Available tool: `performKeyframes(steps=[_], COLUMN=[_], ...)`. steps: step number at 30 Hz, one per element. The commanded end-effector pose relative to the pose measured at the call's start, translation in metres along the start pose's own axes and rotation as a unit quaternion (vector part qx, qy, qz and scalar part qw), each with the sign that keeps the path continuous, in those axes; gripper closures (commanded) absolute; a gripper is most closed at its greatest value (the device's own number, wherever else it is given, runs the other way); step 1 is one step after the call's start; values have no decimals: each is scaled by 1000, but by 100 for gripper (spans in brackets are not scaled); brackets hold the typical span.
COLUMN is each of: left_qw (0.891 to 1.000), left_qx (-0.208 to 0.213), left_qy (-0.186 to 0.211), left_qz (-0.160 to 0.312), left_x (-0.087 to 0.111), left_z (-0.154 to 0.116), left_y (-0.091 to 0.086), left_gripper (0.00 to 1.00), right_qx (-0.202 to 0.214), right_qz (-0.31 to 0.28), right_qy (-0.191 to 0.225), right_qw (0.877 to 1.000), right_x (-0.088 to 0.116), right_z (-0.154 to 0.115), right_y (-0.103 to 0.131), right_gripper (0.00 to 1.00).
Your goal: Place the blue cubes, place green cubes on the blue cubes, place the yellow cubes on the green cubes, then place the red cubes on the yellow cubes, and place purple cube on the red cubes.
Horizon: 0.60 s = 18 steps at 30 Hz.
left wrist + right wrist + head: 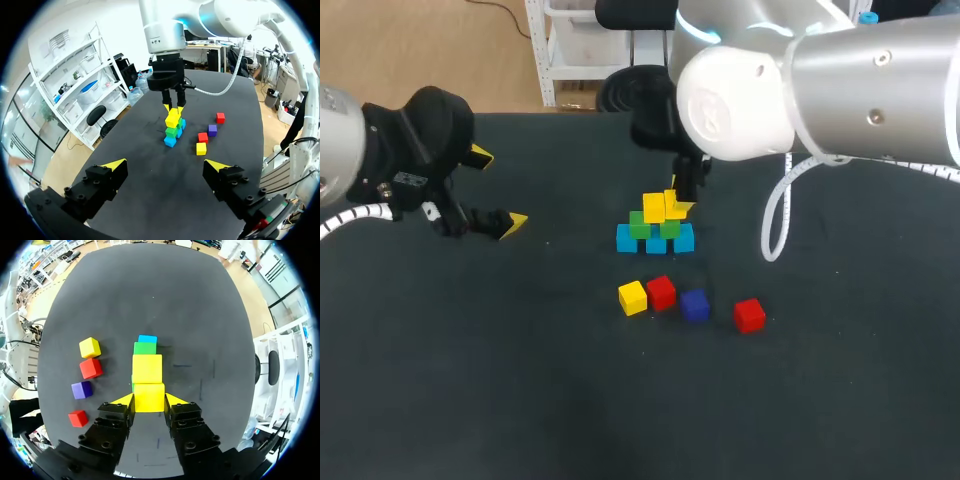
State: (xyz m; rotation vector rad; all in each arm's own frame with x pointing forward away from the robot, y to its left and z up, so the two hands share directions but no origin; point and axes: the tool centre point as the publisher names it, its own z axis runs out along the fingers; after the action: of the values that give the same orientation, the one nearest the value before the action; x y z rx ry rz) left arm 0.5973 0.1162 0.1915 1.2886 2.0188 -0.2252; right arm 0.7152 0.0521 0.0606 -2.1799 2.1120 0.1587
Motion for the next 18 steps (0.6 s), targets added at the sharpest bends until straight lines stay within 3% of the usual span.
performKeyframes(steps=[1,18], left_qw=[1000,1000], left_qx=[1,1], left_qy=[-2,-2], left_qz=[1,1], left_x=[1,1], left_z=[0,0], left_y=[1,1], left_gripper=[0,0], right_qx=[-3,-6], right_qz=[-1,-2], right_qy=[0,-1], right_qw=[1000,1000], right_x=[-1,0], right_z=[0,2], right_y=[-2,3], right_gripper=[100,100])
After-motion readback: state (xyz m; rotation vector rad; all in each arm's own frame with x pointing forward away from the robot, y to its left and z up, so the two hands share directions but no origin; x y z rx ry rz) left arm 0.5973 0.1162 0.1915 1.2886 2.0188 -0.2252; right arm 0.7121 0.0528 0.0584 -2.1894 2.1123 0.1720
